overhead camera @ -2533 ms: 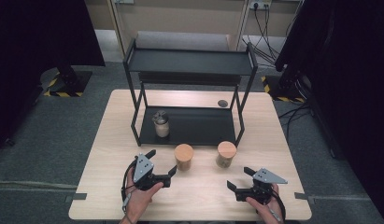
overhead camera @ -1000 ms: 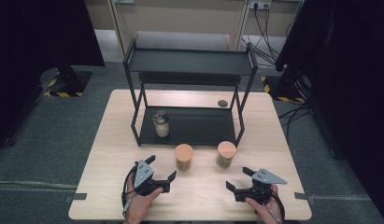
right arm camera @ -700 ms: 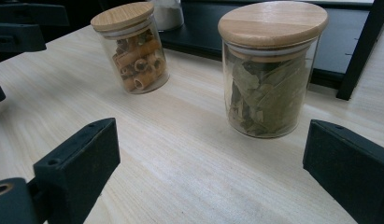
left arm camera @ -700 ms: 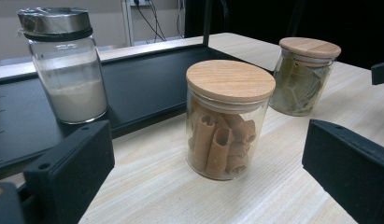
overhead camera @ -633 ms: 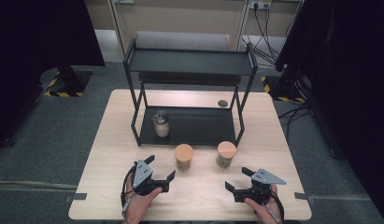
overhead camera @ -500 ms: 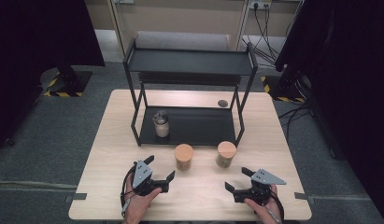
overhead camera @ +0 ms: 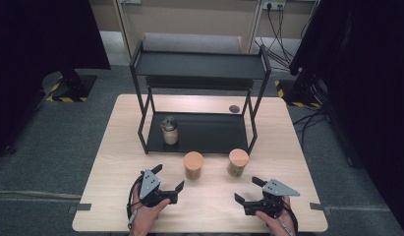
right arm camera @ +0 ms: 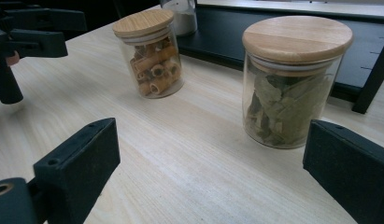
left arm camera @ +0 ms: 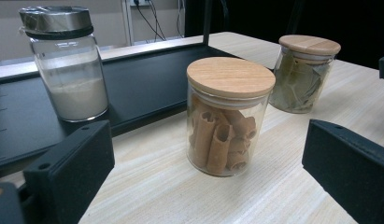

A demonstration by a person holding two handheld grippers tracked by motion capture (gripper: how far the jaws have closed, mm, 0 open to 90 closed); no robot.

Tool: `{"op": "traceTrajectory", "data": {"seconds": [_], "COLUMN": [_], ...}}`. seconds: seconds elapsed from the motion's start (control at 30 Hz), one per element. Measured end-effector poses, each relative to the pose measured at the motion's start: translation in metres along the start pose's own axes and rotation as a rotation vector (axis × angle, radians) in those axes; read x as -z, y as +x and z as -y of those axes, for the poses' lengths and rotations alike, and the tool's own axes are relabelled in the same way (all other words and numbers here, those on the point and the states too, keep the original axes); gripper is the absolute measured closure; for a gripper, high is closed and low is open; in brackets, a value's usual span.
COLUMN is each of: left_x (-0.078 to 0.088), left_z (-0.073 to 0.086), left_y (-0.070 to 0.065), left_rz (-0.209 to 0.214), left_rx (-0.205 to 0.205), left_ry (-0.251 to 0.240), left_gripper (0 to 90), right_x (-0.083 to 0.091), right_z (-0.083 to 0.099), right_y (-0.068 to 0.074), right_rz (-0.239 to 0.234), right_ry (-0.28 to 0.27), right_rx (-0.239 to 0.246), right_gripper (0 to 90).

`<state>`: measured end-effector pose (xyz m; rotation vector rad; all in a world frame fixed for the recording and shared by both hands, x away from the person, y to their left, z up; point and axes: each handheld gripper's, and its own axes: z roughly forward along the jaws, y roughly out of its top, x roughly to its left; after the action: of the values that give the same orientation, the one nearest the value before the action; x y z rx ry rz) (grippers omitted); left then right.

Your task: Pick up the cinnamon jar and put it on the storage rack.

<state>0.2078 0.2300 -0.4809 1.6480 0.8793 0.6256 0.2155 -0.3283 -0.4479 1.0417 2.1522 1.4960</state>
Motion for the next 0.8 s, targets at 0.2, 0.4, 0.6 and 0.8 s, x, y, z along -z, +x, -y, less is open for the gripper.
{"op": "traceTrajectory", "data": {"seconds": [0.2, 0.4, 0.6, 0.8], "left_x": [0.0, 0.0, -0.001, -0.001], "left_z": [0.0, 0.001, 0.001, 0.001], "left_y": [0.0, -0.001, 0.0, -0.001], "left_rz": [0.0, 0.002, 0.002, 0.001], "left_rx": [-0.001, -0.004, -0.003, -0.006], "left_ry": [-0.001, 0.003, 0.003, 0.003], "left_gripper": [2.0, 2.0, 2.0, 2.0], "right_x": [-0.002, -0.005, -0.008, -0.011], "right_z": [-0.002, -0.004, -0.006, -0.007], "right_y": [0.002, 0.004, 0.007, 0.008], "right_rz": [-0.01, -0.023, -0.033, -0.044], "right_ry": [0.001, 0.005, 0.008, 0.012], "right_rx": [0.009, 0.015, 0.022, 0.028], "right_gripper": [4.5, 4.5, 4.5, 4.5]}}
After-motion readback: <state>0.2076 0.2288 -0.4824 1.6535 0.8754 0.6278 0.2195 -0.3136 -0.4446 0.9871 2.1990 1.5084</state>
